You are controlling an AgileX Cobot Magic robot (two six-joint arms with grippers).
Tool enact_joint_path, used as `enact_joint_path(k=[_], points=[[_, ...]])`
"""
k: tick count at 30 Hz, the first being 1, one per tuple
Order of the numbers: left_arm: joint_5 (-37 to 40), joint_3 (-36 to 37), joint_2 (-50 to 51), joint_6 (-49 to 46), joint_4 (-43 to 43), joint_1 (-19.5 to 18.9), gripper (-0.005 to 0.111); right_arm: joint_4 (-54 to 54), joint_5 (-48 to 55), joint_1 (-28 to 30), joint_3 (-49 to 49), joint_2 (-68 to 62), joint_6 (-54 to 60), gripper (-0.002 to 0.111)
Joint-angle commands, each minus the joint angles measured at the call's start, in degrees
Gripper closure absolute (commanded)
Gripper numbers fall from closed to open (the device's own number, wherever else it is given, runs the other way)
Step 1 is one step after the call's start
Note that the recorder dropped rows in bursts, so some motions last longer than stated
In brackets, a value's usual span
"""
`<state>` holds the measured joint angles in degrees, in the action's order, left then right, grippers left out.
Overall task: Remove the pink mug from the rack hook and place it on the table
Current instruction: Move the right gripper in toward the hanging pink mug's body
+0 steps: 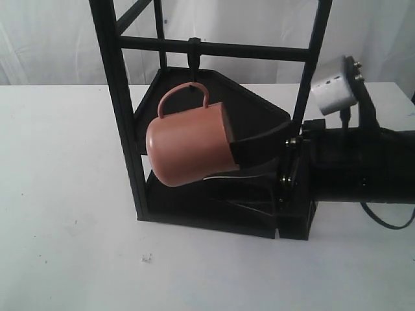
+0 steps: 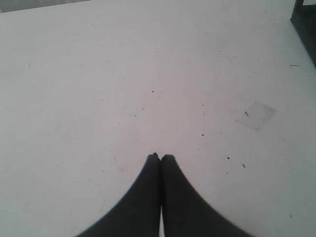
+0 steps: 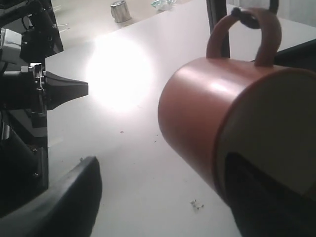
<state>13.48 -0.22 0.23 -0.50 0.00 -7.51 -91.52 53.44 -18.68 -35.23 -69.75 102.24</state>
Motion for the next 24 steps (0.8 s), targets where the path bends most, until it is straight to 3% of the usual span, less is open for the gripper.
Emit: enact_joint_path(k=[1,7,12,17,24], points=[[-0.1,0.2,-0.2,0.5,0.0,0.2,0.107,-1.3,-0.2,-2.8,-0.3,-2.5,1.6,0.043],[-0.1,0.2,-0.2,0.5,0.0,0.2,0.107,-1.6,-0.4,-5.3,-0.3,-4.4,6.1,0.043],[-0.1,0.2,-0.2,0.5,0.0,0.2,0.107,-8.4,-4.4,-5.3,-0.3,-6.0,11.3,0.043],[-0.1,0.2,-0.2,0.5,0.3,0.2,0.107,-8.4,-0.4,-5.3,-0.3,-9.0,14.0,0.043],[-0.1,0.2,-0.2,0.5,0.3,0.2,0.107,-8.4,0.6,-5.3,-1.4,-10.4,14.1,0.051]])
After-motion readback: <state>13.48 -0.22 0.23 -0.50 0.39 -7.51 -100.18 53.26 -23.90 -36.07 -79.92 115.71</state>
